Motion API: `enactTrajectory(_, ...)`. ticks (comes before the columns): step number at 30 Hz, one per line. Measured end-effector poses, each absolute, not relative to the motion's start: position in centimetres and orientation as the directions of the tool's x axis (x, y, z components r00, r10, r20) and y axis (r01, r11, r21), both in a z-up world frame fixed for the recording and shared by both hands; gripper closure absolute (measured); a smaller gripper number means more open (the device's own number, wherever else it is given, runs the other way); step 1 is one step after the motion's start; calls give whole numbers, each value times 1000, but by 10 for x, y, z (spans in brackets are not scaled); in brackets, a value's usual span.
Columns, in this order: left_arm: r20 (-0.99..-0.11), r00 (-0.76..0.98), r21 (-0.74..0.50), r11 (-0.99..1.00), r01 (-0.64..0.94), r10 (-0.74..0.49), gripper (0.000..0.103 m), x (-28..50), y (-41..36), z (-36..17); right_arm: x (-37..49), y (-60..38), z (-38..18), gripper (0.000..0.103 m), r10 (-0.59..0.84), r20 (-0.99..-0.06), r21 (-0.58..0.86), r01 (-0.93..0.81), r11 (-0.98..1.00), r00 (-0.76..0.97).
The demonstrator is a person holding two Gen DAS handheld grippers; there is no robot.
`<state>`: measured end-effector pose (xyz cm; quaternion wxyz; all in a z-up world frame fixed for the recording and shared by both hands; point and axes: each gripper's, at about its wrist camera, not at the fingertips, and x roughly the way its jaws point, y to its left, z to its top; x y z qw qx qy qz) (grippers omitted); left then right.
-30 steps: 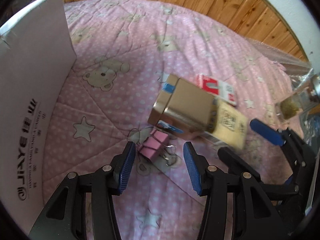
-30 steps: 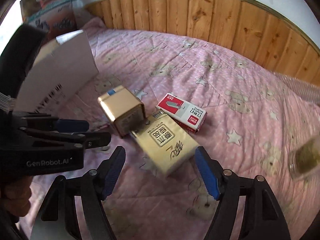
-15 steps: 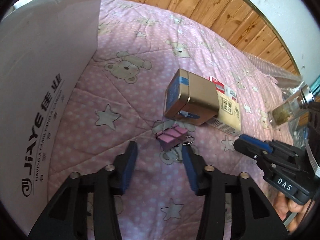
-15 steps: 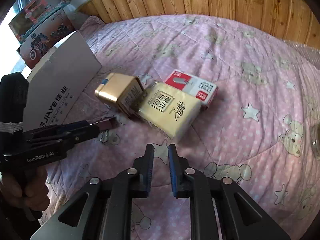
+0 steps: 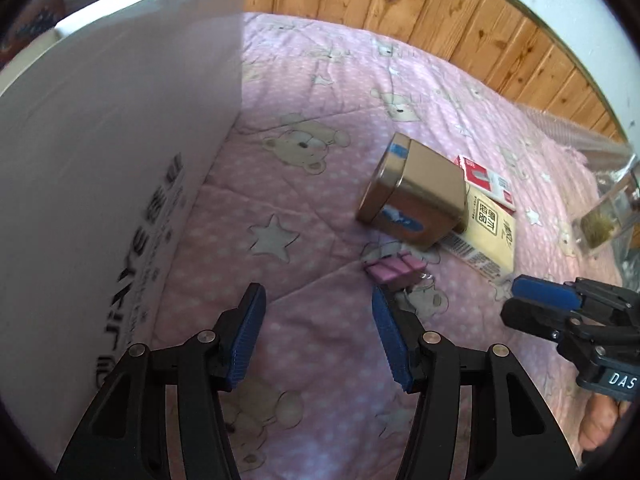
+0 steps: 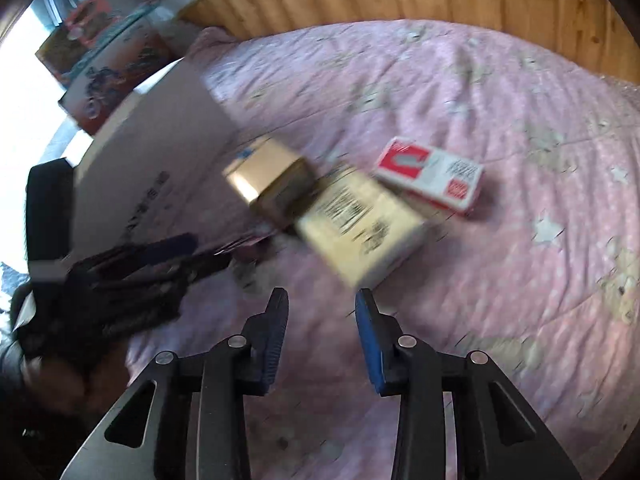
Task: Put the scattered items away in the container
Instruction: 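Close the right gripper on the cream tissue pack and lift it, then close the left gripper on the pink binder clip and lift it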
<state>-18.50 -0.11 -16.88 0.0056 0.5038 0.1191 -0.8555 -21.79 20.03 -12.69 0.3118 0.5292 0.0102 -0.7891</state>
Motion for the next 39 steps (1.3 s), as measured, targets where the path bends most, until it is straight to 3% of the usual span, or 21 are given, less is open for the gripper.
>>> enactTrajectory(3, -859, -493, -214, -972, 100, 138, 44, -186, 7, -166, -219, 200, -115, 26, -401, -847, 186, 511, -839, -350)
enactTrajectory(4, -855, -498, -216, -972, 89, 144, 44, -188, 13, -164, -222, 199, -112, 24, -380, -843, 149, 513, -845, -381)
enactTrajectory(8, -864, -495, -159, -983, 95, 92, 45, -201, 34, -165, -237, 183, -119, 25, -356, -842, 63, 581, -812, -406)
enactTrajectory(9, -869, -488, -149, -984, 102, 82, 45, -206, 34, -170, -240, 180, -123, 27, -352, -840, 45, 592, -805, -414)
enactTrajectory(10, -864, -498, -150, -983, 102, 80, 44, -208, 34, -170, -244, 178, -129, 41, -352, -843, 46, 598, -800, -406)
enactTrajectory(16, -853, -517, -152, -983, 102, 79, 45, -207, 24, -168, -242, 203, -132, 57, -389, -851, 166, 524, -836, -352)
enactTrajectory(21, -848, -520, -177, -979, 102, 99, 43, -212, 35, -166, -222, 219, -123, 54, -395, -860, 188, 518, -835, -324)
enactTrajectory(23, -847, -523, -165, -983, 86, 96, 43, -218, 42, -167, -223, 219, -120, 46, -410, -841, 193, 514, -836, -353)
enactTrajectory(24, -848, -523, -147, -986, 79, 84, 43, -218, 43, -169, -224, 218, -119, 33, -411, -829, 183, 509, -841, -381)
enactTrajectory(26, -841, -536, -114, -992, 56, 66, 49, -218, 45, -171, -227, 216, -122, 30, -412, -808, 166, 507, -846, -422)
enactTrajectory(27, -838, -541, -110, -993, 47, 67, 66, -217, 44, -171, -230, 213, -127, 37, -414, -814, 174, 509, -843, -408)
enactTrajectory(28, -836, -545, -113, -993, 40, 73, 66, -215, 42, -170, -233, 211, -133, 58, -421, -825, 196, 507, -839, -378)
enactTrajectory(35, -821, -552, -172, -985, -5, 146, 67, -196, 32, -168, -234, 209, -131, 66, -430, -829, 226, 490, -842, -357)
enactTrajectory(39, -808, -570, -174, -985, -17, 153, 68, -181, 33, -159, -229, 213, -129, 76, -433, -825, 239, 470, -850, -363)
